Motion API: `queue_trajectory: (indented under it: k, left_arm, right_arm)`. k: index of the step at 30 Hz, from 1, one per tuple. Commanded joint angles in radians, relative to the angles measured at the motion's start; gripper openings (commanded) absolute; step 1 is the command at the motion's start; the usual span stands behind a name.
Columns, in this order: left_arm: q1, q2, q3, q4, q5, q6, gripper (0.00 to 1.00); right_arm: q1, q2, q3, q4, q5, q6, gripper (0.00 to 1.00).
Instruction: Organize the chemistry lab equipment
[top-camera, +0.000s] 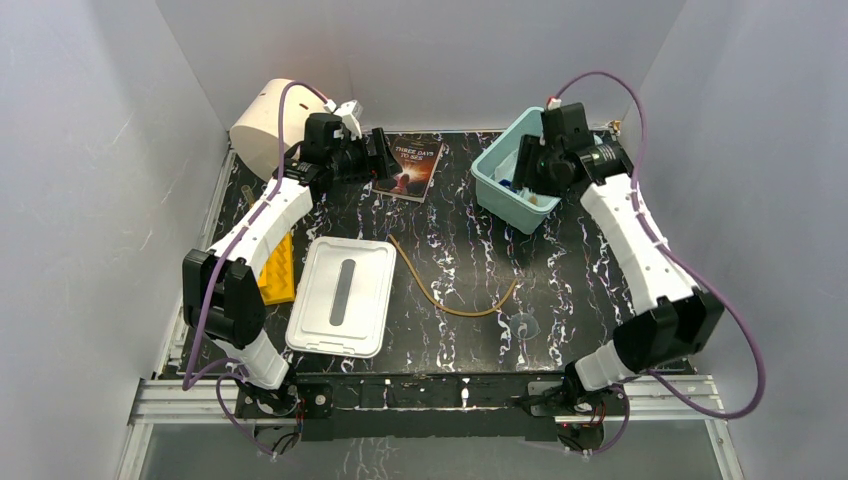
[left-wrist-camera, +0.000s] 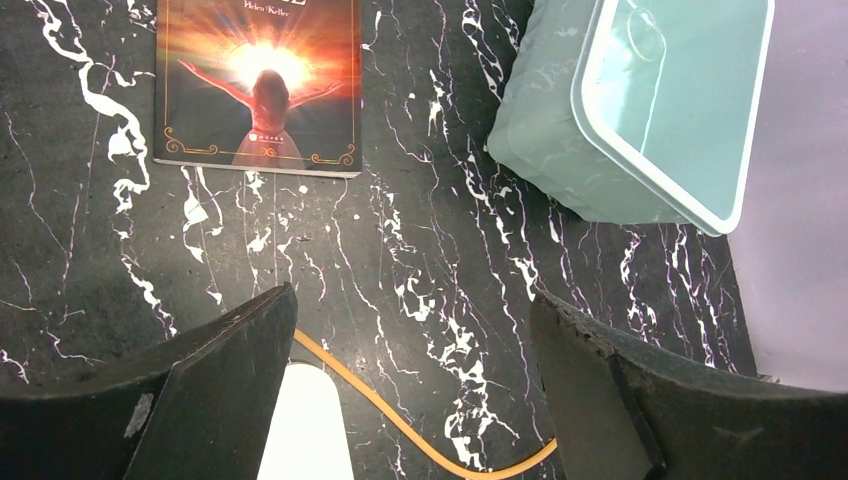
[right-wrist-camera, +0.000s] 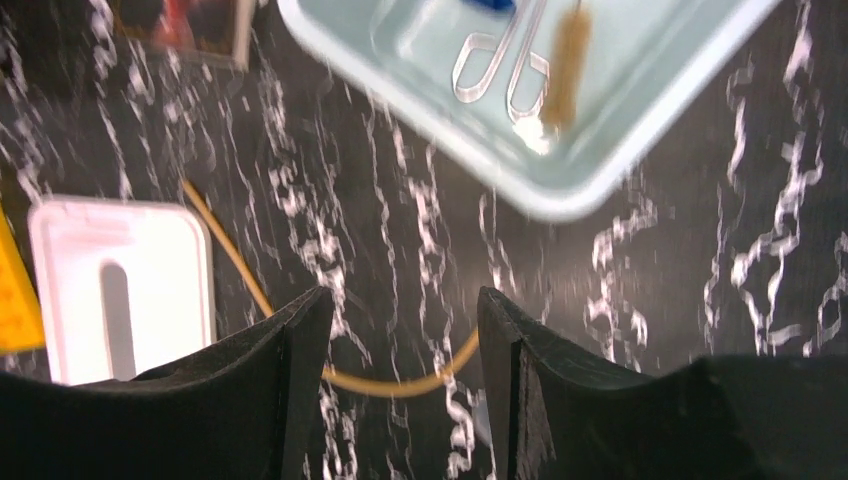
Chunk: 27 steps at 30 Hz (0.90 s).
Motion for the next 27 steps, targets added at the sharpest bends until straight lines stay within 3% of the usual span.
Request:
queue_trajectory:
  k: [1, 10, 15, 21, 27]
  left_arm:
    - [-0.001, -0.040, 0.012, 0.004, 0.002, -0.026, 0.85]
    - [-0.002, -0.034, -0.005, -0.003, -0.007, -0.028, 0.85]
    - [-0.001, -0.039, -0.029, 0.004, -0.006, -0.041, 0.86]
    - [-0.001, -0.041, -0.033, 0.026, 0.029, -0.053, 0.87]
    - [-0.001, -0.045, -0.045, 0.028, 0.030, -0.057, 0.87]
  right_arm:
    - [0.043, -0.108, -0.144, -0.207, -0.031, 0.084, 0.63]
    - [0.101, -0.247, -0.441, -0.314, 0.062, 0.221, 0.64]
    - [0.117, -0.279, -0.605, -0.260, 0.019, 0.222, 0.64]
    - [0.121, -0.280, -0.684, -0.192, -0.097, 0.186, 0.62]
    - [0.122, -0.251, -0.709, -0.156, -0.072, 0.168, 0.53]
